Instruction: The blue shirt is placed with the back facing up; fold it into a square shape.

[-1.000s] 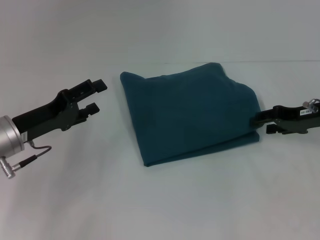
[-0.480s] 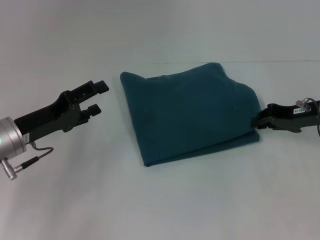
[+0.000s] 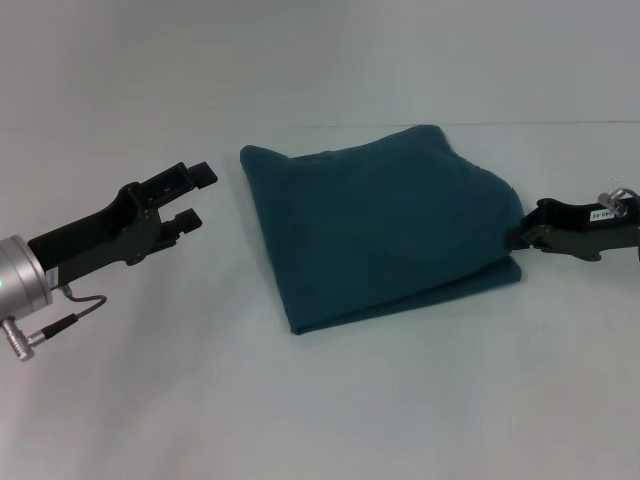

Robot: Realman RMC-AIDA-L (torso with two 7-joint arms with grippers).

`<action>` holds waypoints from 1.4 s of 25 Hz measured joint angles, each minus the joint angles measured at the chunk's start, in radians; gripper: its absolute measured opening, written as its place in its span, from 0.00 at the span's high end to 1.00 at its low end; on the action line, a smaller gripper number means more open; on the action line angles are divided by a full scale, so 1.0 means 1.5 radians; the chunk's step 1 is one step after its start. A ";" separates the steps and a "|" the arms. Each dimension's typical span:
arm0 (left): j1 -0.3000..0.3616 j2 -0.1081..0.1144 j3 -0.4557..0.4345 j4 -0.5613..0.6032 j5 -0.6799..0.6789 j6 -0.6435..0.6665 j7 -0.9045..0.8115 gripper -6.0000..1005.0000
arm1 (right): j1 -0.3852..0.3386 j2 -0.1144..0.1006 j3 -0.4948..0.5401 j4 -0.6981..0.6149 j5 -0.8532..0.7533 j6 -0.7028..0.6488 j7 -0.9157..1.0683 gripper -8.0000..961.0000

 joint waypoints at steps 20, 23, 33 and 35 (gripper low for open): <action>-0.004 -0.001 -0.007 0.000 0.000 -0.007 0.000 0.10 | -0.035 -0.016 -0.022 -0.009 -0.003 -0.064 0.035 0.85; -0.002 -0.001 -0.007 0.000 0.000 -0.009 0.000 0.10 | -0.035 -0.018 -0.023 -0.009 -0.010 -0.065 0.038 0.84; -0.004 -0.001 -0.009 0.000 -0.003 -0.010 0.000 0.10 | -0.042 -0.034 0.003 -0.093 -0.058 -0.160 0.071 0.66; -0.003 -0.001 -0.009 0.001 -0.006 -0.008 0.000 0.10 | -0.050 -0.034 0.027 -0.144 -0.043 -0.179 0.069 0.63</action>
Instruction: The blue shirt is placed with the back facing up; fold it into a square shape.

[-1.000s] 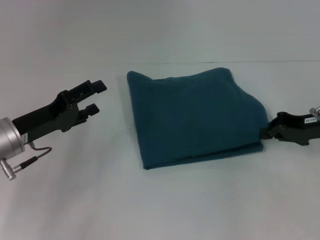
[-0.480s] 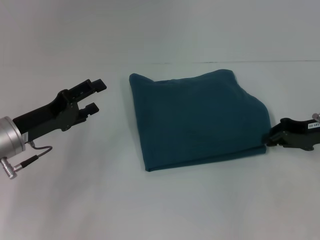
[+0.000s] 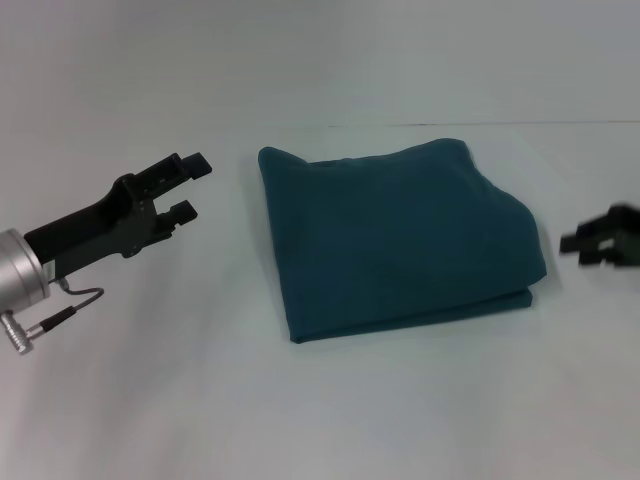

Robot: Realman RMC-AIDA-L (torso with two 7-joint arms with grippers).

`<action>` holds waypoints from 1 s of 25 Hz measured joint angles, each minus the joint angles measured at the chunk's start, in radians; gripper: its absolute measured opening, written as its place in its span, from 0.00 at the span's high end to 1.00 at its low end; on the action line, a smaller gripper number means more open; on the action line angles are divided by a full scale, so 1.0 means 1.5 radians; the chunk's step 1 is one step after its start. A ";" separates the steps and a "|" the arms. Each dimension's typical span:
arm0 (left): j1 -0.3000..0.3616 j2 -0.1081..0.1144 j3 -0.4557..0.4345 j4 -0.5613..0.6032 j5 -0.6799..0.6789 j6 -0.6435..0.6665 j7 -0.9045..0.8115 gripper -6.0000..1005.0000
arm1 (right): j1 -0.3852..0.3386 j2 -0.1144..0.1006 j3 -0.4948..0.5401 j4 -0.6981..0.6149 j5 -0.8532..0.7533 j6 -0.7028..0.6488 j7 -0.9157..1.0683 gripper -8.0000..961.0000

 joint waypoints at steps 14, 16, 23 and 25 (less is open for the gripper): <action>-0.037 0.012 0.122 0.021 0.167 0.014 -0.194 0.10 | 0.004 -0.034 0.024 -0.047 0.106 0.001 -0.125 0.51; -0.046 0.007 0.138 0.017 0.169 0.005 -0.205 0.10 | 0.004 -0.037 0.024 -0.047 0.120 -0.002 -0.128 0.47; -0.062 -0.004 0.187 -0.005 0.172 -0.033 -0.243 0.10 | 0.005 -0.045 0.025 -0.048 0.133 -0.012 -0.122 0.19; -0.061 -0.005 0.189 -0.006 0.172 -0.035 -0.251 0.10 | 0.005 -0.045 0.027 -0.048 0.134 -0.013 -0.122 0.18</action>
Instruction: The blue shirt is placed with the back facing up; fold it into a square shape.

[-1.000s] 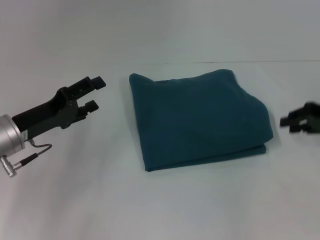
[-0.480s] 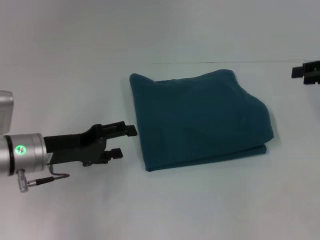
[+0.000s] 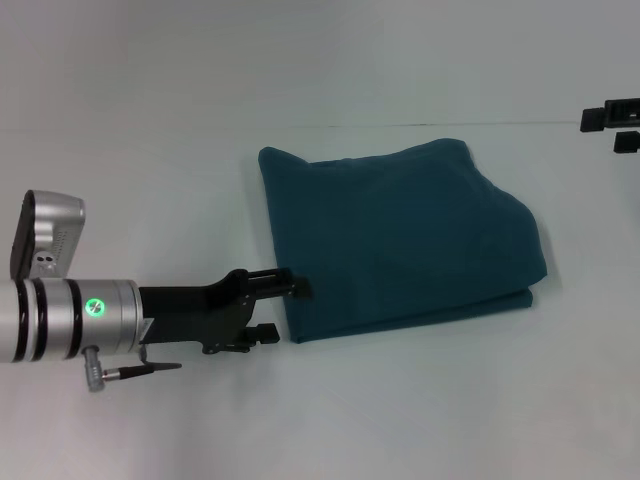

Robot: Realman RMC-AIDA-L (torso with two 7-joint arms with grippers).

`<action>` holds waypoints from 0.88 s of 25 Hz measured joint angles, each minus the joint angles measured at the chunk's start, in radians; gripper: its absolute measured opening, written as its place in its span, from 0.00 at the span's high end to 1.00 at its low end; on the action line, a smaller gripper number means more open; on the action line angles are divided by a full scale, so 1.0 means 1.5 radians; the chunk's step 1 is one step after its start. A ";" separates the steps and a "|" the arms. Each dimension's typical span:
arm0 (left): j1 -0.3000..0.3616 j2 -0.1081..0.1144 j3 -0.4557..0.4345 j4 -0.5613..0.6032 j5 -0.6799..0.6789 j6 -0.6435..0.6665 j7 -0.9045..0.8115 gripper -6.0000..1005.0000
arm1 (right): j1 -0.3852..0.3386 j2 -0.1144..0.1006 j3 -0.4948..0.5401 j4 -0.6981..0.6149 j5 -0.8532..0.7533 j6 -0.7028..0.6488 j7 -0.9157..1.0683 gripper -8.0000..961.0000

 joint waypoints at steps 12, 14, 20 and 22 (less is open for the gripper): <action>-0.011 -0.009 0.027 -0.020 0.001 -0.043 -0.029 0.10 | 0.000 0.000 0.008 0.000 0.002 -0.002 0.001 0.15; -0.012 -0.010 0.027 -0.022 0.001 -0.048 -0.031 0.10 | 0.000 0.000 0.008 0.000 0.003 -0.002 0.001 0.15; -0.015 -0.011 0.028 -0.027 0.000 -0.064 -0.036 0.10 | -0.001 0.000 0.012 0.002 0.004 -0.002 0.001 0.15; -0.018 -0.011 0.028 -0.034 0.000 -0.071 -0.036 0.10 | -0.001 0.000 0.014 0.003 0.004 -0.002 0.001 0.15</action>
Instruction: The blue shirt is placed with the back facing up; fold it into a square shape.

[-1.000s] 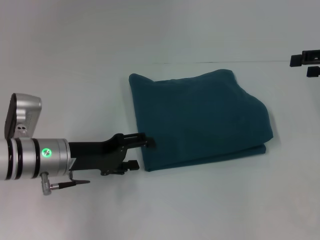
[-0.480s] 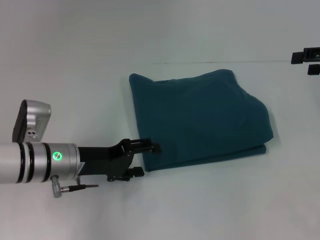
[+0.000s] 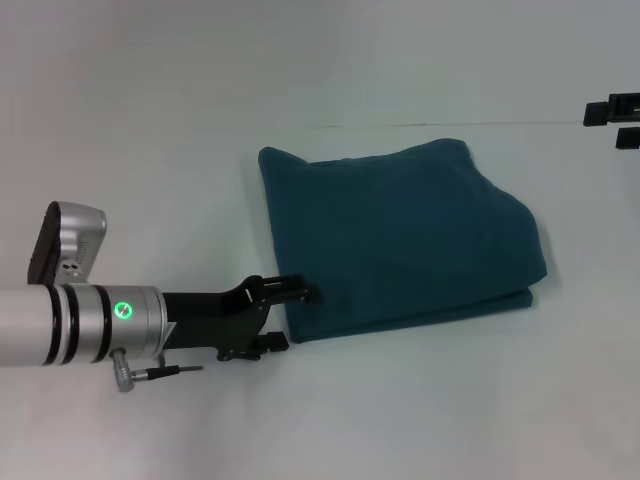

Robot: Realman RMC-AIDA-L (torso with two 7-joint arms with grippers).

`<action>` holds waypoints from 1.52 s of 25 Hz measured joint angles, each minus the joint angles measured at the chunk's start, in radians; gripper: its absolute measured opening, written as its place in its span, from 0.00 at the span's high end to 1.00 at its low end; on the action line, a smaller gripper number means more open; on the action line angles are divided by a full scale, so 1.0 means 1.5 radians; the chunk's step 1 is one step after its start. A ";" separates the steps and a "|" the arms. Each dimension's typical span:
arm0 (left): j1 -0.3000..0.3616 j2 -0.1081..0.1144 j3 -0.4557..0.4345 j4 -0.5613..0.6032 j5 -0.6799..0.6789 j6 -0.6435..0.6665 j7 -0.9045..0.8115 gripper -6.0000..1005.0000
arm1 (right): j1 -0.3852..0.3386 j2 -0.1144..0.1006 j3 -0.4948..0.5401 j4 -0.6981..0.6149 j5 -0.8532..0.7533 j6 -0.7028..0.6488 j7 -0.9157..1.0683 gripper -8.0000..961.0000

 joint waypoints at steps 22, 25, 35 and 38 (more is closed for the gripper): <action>-0.037 -0.006 0.008 -0.036 0.000 -0.049 0.006 0.11 | -0.006 0.000 0.002 0.003 0.032 -0.004 0.000 0.15; -0.037 -0.006 0.013 -0.037 0.000 -0.050 0.007 0.11 | -0.007 0.000 0.003 0.003 0.033 -0.008 0.000 0.15; -0.037 -0.005 0.024 -0.034 0.000 -0.050 0.008 0.50 | -0.006 0.000 0.010 0.004 0.034 -0.011 0.000 0.15; -0.039 -0.005 0.027 -0.033 0.000 -0.049 0.011 0.62 | -0.006 0.000 0.012 0.004 0.034 -0.011 0.000 0.15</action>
